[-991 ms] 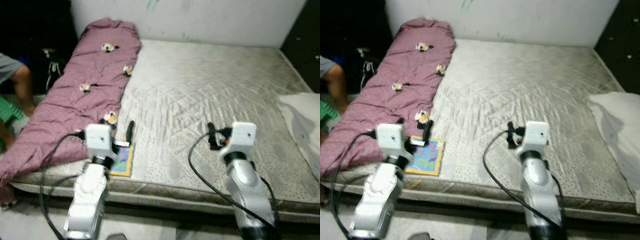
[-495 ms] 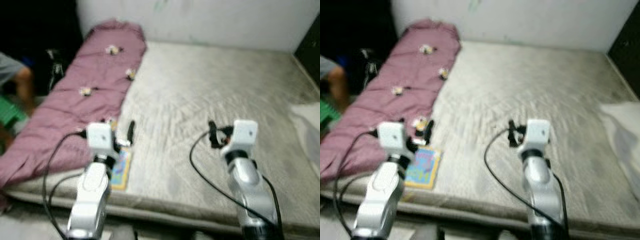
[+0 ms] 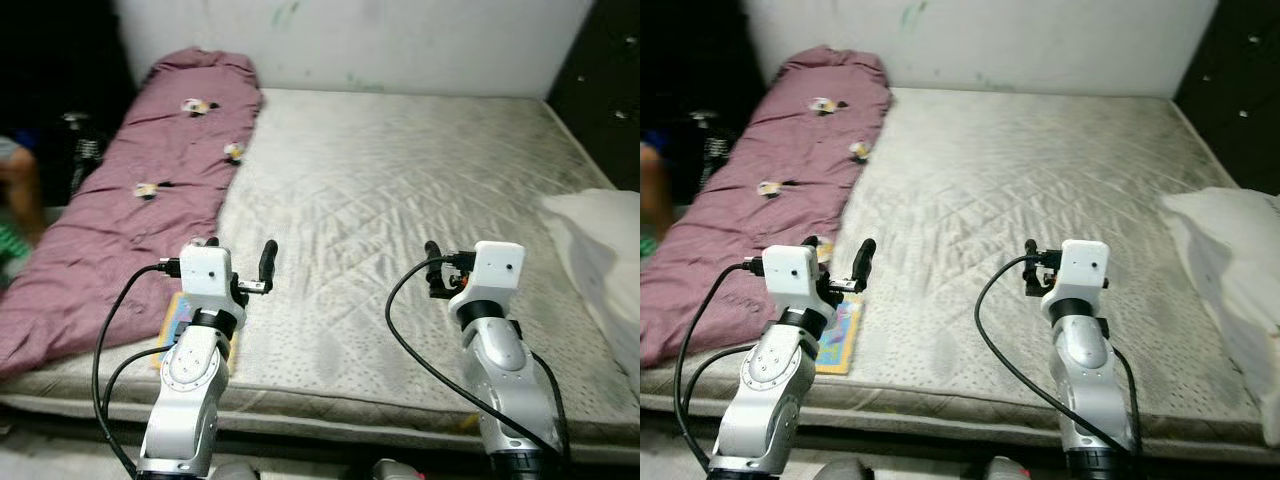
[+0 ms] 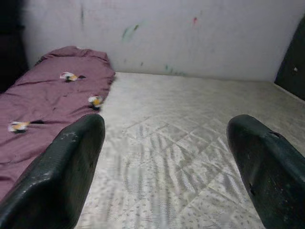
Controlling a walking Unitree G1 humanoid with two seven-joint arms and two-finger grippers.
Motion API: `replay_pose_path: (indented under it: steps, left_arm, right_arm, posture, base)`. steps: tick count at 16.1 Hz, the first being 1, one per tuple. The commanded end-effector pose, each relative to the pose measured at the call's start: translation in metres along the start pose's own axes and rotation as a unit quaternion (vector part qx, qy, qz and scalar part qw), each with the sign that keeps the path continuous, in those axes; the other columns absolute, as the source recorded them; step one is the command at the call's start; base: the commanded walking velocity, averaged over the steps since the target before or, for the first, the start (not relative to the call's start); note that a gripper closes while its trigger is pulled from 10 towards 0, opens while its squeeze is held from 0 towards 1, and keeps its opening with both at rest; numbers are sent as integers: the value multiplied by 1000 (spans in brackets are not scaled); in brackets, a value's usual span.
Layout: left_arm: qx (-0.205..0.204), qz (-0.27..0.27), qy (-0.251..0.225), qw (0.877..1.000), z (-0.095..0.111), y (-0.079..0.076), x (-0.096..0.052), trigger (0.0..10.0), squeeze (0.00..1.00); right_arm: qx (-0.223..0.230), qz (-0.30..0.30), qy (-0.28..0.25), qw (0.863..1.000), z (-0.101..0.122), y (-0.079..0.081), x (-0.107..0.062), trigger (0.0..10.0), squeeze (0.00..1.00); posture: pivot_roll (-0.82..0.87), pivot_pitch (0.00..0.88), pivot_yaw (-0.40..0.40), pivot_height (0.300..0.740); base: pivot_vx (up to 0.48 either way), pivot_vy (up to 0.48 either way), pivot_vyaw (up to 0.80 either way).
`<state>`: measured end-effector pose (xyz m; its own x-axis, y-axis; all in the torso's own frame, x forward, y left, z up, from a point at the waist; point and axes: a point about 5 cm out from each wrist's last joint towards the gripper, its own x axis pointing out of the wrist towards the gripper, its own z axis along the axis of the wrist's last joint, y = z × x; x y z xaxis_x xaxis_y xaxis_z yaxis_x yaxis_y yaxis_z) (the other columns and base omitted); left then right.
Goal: Clean up the room
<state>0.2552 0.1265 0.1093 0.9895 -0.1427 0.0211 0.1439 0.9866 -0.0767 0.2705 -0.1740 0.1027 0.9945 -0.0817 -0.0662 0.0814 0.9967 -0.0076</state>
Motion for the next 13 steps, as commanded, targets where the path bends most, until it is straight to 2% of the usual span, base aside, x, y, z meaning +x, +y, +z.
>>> replay_pose_path:
  steps: [1,4,13]
  left_arm:
    - [2,12,3,1000,0,7,1,10000,0]
    - [-3,11,5,1000,0,7,1,10000,0]
    - [-11,10,4,1000,0,7,0,10000,0]
  right_arm:
    - [6,2,-1,1000,2,4,3,10000,0]
    - [5,0,-1,1000,2,3,3,10000,0]
    - [1,3,5,1000,0,4,1,10000,0]
  posture:
    - [24,29,-3,740]
    - [22,27,-2,740]
    - [23,27,-5,740]
  base:
    - [0,480,-438]
    - [0,480,-554]
    - [0,480,0]
